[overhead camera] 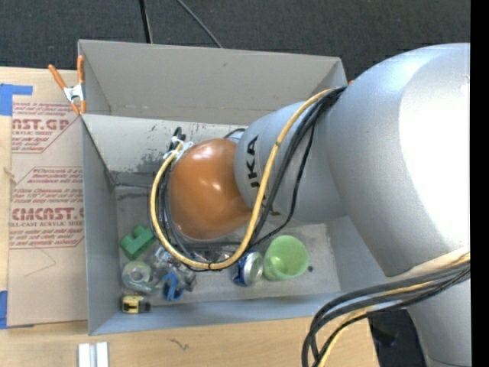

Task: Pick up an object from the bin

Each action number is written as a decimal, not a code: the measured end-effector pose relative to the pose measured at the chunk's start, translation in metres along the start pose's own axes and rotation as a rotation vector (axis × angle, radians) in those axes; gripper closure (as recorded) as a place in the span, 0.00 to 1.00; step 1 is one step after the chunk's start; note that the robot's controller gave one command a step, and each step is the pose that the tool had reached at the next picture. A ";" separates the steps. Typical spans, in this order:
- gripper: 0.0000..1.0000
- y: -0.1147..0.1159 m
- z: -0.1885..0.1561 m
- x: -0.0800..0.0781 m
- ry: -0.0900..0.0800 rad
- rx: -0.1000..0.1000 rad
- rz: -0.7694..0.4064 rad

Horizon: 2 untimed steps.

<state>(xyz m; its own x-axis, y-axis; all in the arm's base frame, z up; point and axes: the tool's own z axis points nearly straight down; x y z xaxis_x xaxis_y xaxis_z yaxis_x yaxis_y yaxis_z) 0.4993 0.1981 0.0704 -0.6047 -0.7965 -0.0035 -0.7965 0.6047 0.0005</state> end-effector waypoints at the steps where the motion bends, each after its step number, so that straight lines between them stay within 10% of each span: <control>1: 1.00 -0.003 -0.120 -0.003 -0.002 0.003 -0.461; 2: 1.00 -0.034 -0.175 0.017 0.000 0.003 -0.702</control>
Offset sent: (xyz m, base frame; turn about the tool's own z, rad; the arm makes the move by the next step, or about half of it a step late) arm 0.0029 -0.0011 0.1189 -0.4628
